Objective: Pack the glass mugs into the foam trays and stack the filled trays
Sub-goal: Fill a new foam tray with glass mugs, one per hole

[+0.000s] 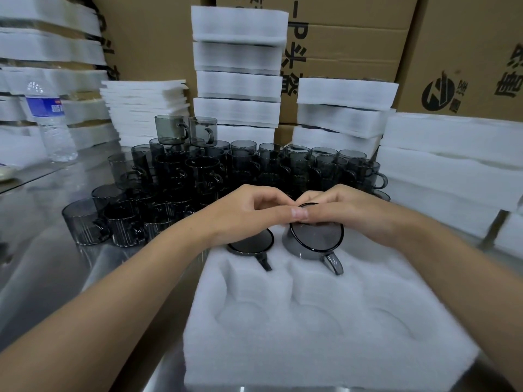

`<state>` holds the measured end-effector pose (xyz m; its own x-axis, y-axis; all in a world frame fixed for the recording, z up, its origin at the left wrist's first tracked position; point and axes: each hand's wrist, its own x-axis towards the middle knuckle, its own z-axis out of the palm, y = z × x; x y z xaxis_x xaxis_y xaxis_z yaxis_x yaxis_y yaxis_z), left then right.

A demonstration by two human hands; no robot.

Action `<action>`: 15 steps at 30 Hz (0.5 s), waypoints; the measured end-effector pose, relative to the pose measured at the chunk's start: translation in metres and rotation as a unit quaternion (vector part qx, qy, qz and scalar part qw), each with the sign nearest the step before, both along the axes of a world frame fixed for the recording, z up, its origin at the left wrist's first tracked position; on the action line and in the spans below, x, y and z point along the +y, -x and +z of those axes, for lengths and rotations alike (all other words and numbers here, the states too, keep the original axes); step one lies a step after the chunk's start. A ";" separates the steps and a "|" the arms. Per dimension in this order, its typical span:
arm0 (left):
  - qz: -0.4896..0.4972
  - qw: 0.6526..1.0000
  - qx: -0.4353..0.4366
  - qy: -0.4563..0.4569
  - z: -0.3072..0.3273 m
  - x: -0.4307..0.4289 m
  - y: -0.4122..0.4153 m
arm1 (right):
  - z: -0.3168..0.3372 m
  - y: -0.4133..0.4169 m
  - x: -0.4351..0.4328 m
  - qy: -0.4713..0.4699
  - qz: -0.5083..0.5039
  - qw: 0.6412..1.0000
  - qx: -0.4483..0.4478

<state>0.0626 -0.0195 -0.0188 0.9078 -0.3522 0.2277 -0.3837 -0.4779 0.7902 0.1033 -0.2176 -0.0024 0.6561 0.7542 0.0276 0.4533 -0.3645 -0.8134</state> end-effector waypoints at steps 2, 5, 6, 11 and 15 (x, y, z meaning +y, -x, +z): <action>0.004 1.000 -0.001 -0.008 0.001 0.000 0.000 | 0.000 0.000 0.000 0.004 0.004 1.000 0.008; 0.009 1.000 0.001 -0.014 0.000 0.000 -0.001 | 0.002 0.000 0.001 0.016 0.000 0.999 0.028; 0.010 1.000 0.002 -0.016 0.000 0.001 -0.001 | 0.003 0.001 0.001 0.021 -0.001 0.999 0.039; 0.000 1.000 0.017 -0.013 0.000 0.001 -0.001 | 0.002 0.002 0.002 0.022 -0.019 0.999 0.037; -0.003 1.000 0.017 -0.005 0.000 0.002 0.000 | -0.002 0.002 0.003 0.007 -0.030 0.999 0.024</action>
